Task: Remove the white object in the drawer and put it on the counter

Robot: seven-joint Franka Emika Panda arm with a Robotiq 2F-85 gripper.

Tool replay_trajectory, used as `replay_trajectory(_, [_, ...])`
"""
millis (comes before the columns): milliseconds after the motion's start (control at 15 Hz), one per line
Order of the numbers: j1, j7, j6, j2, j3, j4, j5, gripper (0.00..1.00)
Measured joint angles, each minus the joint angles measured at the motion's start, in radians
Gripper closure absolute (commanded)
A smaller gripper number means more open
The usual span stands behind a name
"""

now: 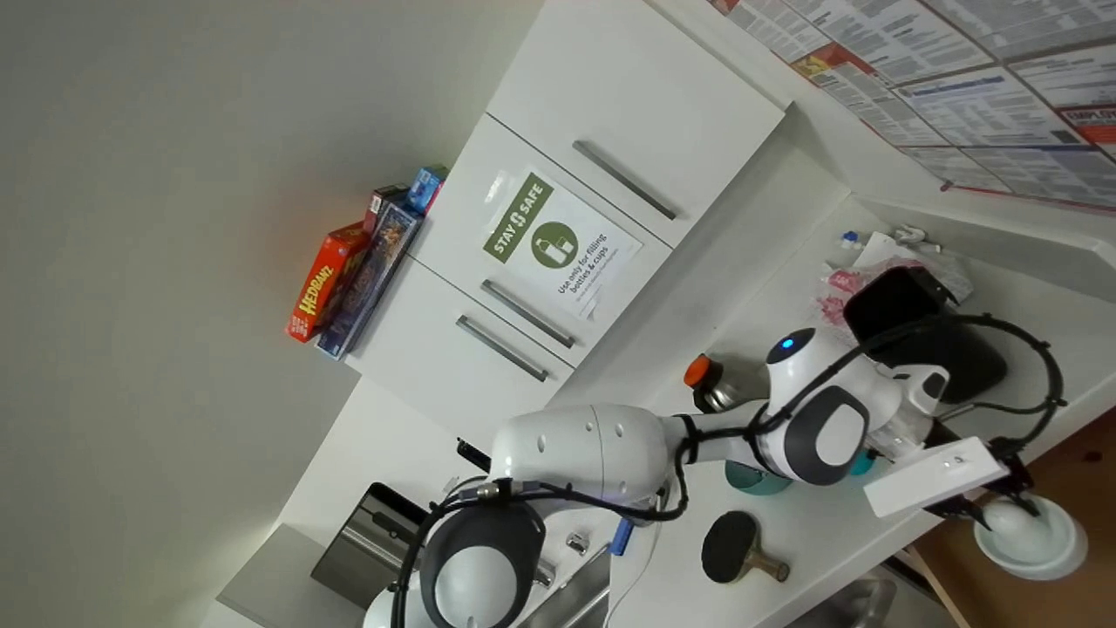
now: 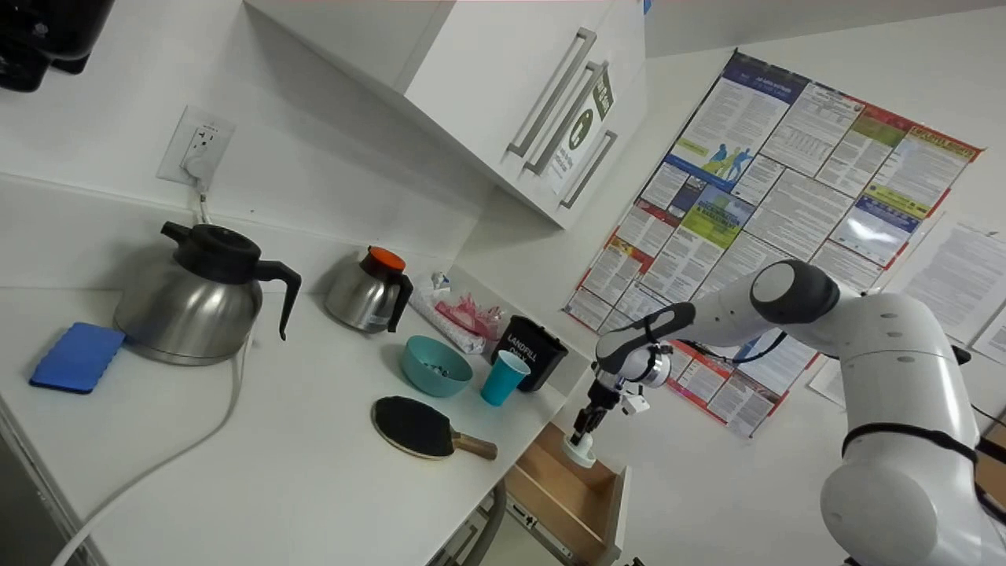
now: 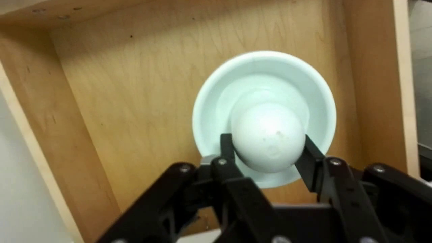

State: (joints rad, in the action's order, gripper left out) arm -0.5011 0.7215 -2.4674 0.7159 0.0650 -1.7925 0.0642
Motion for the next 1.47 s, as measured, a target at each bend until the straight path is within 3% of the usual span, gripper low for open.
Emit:
replay_trajectory(400, [0.064,-0.004,0.006,-0.146,-0.08,-0.088,-0.11,0.77])
replay_trajectory(800, [0.181,-0.008,-0.006,-0.227,-0.081,-0.218,-0.085,0.77])
replay_trajectory(1467, [0.305,-0.022,-0.284,-0.273,-0.081,-0.436,0.049,0.77])
